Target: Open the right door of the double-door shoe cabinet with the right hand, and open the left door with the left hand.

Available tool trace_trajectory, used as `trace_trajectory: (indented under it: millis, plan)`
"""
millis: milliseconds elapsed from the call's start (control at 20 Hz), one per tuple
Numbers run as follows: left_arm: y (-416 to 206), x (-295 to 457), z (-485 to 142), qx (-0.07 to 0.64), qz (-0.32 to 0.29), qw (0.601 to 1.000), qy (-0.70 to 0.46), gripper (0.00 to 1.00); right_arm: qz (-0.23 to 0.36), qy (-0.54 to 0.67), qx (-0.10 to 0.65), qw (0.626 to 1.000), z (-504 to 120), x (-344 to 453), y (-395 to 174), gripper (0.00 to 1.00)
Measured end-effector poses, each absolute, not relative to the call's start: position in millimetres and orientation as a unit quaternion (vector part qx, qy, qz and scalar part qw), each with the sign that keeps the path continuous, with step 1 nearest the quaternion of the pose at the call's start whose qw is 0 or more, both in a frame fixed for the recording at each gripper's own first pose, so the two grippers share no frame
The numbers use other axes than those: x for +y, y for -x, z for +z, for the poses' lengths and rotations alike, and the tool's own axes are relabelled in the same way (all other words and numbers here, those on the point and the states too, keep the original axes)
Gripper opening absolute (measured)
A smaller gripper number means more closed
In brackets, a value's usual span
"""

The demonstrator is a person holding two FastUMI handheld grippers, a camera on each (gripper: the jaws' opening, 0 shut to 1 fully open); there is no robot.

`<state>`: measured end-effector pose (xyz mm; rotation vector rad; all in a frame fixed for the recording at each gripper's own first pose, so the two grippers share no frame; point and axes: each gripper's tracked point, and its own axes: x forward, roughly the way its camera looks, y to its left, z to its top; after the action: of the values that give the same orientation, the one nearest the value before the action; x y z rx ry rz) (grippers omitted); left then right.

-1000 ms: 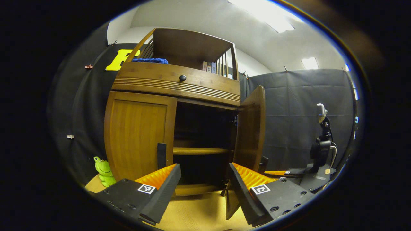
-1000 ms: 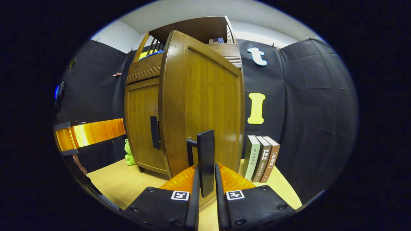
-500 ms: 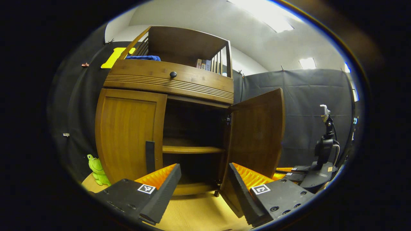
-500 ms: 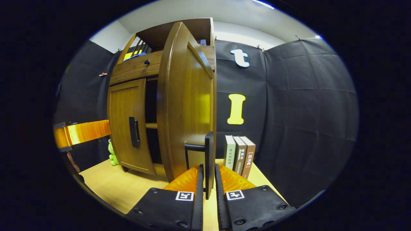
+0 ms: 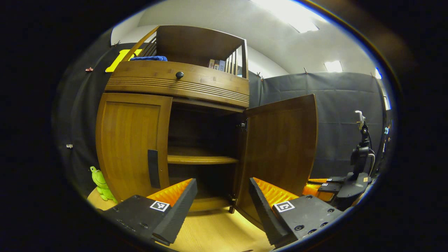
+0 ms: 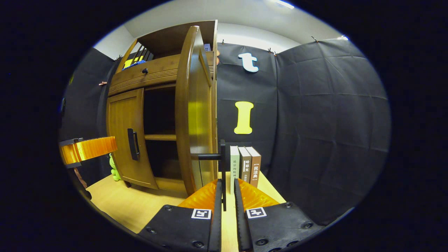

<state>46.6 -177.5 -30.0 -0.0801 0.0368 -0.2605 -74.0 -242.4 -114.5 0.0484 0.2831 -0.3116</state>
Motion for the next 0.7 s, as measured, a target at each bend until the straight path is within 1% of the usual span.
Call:
trace_trajectory:
  millis: [50, 250, 350, 400, 500, 550, 600, 650, 700]
  plan:
    - [-47.8, -178.8, -29.7, 0.019, -0.131, 0.990, 0.040, 0.88, -0.163, -0.017, 0.137, 0.977, -112.5, -247.4, 77.4, 0.22]
    - [-44.5, -183.4, -28.4, 0.019, -0.135, 0.990, 0.044, 0.88, -0.196, 0.007, 0.118, 0.973, -97.7, -264.1, 91.2, 0.22]
    - [-44.8, -182.3, -29.5, 0.019, -0.137, 0.989, 0.044, 0.88, -0.185, -0.005, 0.116, 0.976, -94.2, -256.0, 94.7, 0.22]
    - [-44.9, -182.4, -29.8, 0.018, -0.138, 0.989, 0.044, 0.93, -0.185, -0.006, 0.115, 0.976, -93.7, -254.1, 96.8, 0.22]
    - [-43.5, -181.2, -27.3, 0.016, -0.137, 0.990, 0.042, 0.93, -0.194, 0.009, 0.109, 0.975, -89.3, -254.8, 100.9, 0.22]
    - [-43.1, -180.2, -26.0, 0.015, -0.136, 0.990, 0.041, 0.93, -0.195, 0.016, 0.104, 0.975, -84.2, -251.1, 104.1, 0.17]
    - [-43.1, -179.2, -25.2, 0.014, -0.134, 0.990, 0.039, 0.93, -0.196, 0.021, 0.095, 0.976, -77.6, -246.0, 105.7, 0.22]
    - [-42.9, -177.2, -24.7, 0.013, -0.132, 0.991, 0.037, 0.88, -0.194, 0.022, 0.086, 0.977, -70.1, -239.5, 106.4, 0.22]
    - [-41.8, -173.0, -24.5, 0.013, -0.126, 0.991, 0.035, 0.93, -0.190, 0.020, 0.073, 0.979, -60.9, -230.2, 105.8, 0.22]
